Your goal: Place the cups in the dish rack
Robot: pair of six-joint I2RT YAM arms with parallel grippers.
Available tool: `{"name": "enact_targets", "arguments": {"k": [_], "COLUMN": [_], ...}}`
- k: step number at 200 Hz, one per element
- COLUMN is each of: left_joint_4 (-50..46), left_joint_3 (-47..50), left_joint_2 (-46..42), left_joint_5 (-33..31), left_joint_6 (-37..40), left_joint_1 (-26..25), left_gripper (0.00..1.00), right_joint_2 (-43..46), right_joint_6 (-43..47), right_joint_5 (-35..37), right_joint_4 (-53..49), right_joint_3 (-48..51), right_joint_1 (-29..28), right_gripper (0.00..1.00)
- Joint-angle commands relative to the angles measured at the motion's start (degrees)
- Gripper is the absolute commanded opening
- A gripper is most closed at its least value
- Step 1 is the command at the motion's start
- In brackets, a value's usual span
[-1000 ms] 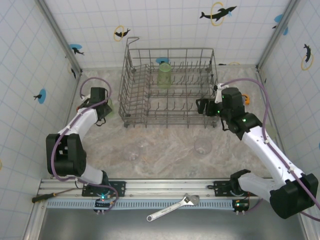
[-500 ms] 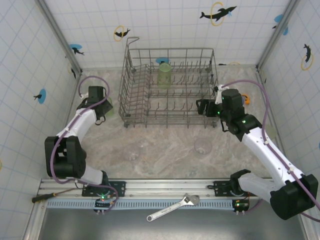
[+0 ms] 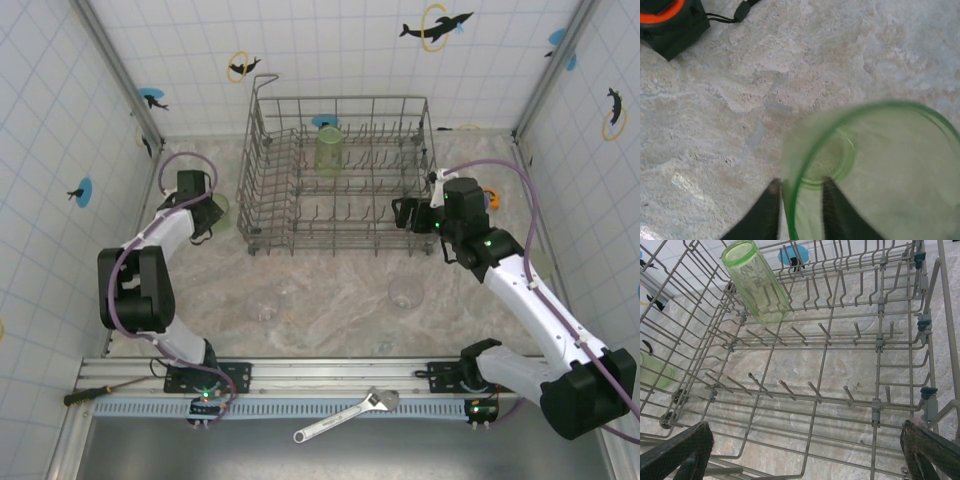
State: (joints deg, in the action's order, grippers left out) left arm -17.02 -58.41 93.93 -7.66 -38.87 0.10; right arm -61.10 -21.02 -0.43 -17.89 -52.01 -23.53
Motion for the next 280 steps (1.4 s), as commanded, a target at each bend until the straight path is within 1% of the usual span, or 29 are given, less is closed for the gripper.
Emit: {"name": "enact_targets", "arguments": {"k": [1,6,80,113,150,166,180,193,227,250,263,280], "left_joint_4": [0.2,0.1,-1.5,1.0,2.5,4.6,6.8,8.5,14.1,16.7,18.4,18.4], "left_joint_3": [-1.4,-1.4,-1.4,-0.5,-1.3,-0.7,-0.6,-0.9,-1.2,-1.9,-3.2,-6.1], "left_joint_2": [1.1,1.1,-3.1,-6.9,-11.4,-13.5,-14.8,-15.6,-16.9,-17.6,-17.6,-16.9], "left_joint_5": [0.4,0.2,-0.9,6.3,6.5,6.5,7.7,10.0,19.1,23.0,25.6,28.9], "left_joint_6": [-0.6,-0.6,-1.3,-4.6,-5.3,-5.4,-4.4,-4.3,-5.5,-5.9,-5.6,-4.9], "left_joint_1": [0.4,0.5,1.0,3.3,3.5,3.5,3.6,3.6,3.6,3.6,3.6,3.6], "left_gripper": [0.05,0.0,0.0,0.0,0.0,0.0,0.0,0.0,0.0,0.0,0.0,0.0], "right_joint_2": [1.5,1.6,2.8,2.8,2.6,2.3,2.0,1.7,0.9,0.3,-0.2,-1.6], "right_joint_6": [-0.2,-0.3,-0.6,-0.7,-0.8,-0.6,-0.6,-0.6,-1.1,-1.4,-1.3,-0.9], "right_joint_5": [0.1,0.1,-0.1,-0.4,-0.8,-0.7,-0.8,-1.1,-2.2,-3.1,-3.2,-3.1], "right_joint_4": [0.9,0.8,1.0,1.2,1.6,1.5,1.6,1.7,2.5,3.1,2.9,1.6], "right_joint_3": [-1.0,-0.9,0.1,0.1,0.1,-0.1,0.0,0.1,0.5,0.7,0.4,-0.8], "right_joint_1": [0.0,0.0,-0.2,-0.3,-0.4,-0.4,-0.4,-0.4,-0.4,-0.4,-0.4,-0.4], "right_gripper": [1.0,1.0,1.0,1.0,1.0,1.0,1.0,1.0,1.0,1.0,1.0,1.0]}}
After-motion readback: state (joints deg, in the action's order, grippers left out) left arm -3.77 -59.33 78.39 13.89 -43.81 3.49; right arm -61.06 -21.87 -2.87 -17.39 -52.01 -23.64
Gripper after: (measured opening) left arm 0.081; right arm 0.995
